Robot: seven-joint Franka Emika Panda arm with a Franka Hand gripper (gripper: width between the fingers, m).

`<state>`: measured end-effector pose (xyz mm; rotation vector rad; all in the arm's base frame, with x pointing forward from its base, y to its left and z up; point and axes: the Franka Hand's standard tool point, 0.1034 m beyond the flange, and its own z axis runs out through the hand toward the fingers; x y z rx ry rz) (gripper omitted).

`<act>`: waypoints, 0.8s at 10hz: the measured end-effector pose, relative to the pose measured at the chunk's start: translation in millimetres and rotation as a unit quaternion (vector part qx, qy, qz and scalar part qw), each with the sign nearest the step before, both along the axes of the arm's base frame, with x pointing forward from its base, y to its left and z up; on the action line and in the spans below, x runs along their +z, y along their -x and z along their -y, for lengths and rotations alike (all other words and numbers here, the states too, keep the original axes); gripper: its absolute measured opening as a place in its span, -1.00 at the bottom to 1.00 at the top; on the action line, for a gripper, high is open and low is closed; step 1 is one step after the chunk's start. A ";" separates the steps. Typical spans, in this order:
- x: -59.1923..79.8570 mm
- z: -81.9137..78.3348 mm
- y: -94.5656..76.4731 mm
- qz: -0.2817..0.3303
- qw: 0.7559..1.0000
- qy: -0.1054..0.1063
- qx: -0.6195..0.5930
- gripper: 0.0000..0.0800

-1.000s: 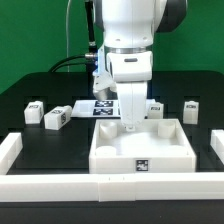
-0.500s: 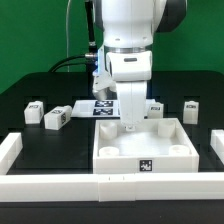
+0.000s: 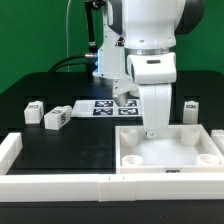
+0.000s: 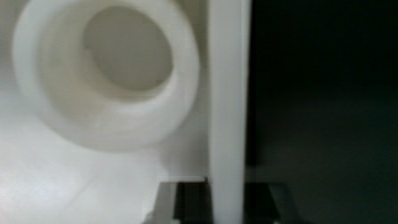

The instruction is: Assemble one leg

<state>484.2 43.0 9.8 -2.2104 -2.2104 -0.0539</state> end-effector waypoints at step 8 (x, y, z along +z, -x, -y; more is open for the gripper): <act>-0.3 -8.6 -3.2 0.000 1.000 -0.004 0.000 0.24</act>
Offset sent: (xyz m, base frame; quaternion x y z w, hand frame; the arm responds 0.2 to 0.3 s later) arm 0.0000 0.0000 0.0000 0.0000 0.0000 0.0000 1.0000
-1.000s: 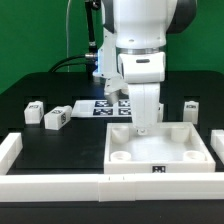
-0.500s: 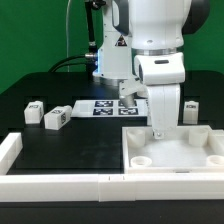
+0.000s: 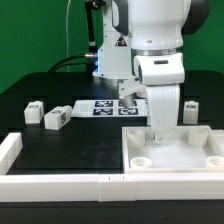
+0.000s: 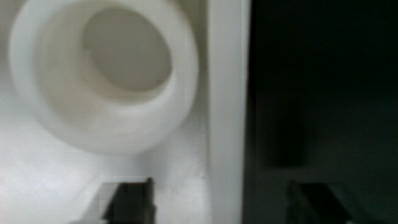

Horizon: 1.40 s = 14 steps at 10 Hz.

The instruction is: Assemble one leg

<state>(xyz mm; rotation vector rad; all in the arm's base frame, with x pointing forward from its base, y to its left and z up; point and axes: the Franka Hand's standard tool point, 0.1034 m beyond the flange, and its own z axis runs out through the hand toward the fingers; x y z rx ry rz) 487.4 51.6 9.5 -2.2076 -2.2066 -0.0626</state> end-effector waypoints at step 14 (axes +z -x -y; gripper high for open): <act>42.2 7.7 21.4 0.032 0.997 0.003 -0.065 0.62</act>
Offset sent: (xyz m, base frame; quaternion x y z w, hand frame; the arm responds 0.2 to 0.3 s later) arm 0.0000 0.0000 0.0000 0.0000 0.0000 0.0000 1.0000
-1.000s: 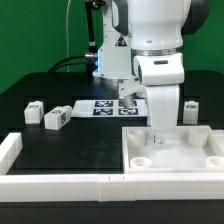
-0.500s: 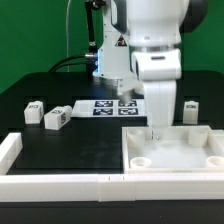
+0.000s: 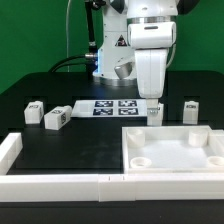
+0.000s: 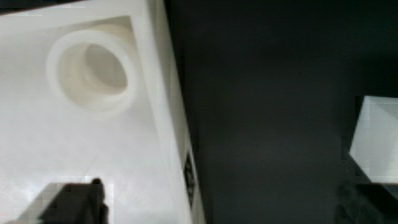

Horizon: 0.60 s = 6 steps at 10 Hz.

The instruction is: Assemble one leg

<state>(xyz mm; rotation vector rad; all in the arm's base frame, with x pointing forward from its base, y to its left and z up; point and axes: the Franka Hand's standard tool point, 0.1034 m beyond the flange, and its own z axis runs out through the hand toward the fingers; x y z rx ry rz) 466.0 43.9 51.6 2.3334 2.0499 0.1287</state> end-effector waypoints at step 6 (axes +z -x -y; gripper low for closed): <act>-3.2 10.1 4.5 -0.010 0.930 -0.048 -0.364 0.62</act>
Offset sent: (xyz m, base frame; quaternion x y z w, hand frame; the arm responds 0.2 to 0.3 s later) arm 0.0000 0.0000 0.0000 0.0000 0.0000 0.2667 0.9638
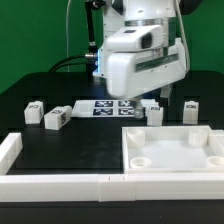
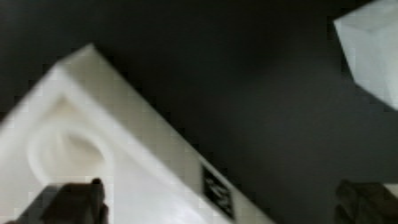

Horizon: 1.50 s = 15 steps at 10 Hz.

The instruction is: Assemble one leg

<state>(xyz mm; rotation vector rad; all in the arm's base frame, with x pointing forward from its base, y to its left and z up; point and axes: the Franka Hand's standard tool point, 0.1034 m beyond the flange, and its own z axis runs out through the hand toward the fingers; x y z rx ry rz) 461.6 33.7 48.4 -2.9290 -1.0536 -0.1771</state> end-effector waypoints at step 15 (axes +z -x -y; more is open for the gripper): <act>-11.8 -103.8 56.7 -0.040 0.882 -0.071 -0.465 0.62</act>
Offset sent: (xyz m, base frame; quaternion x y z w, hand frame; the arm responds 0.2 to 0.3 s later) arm -0.0128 0.0125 0.0058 -0.0119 -0.0129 0.2908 0.9566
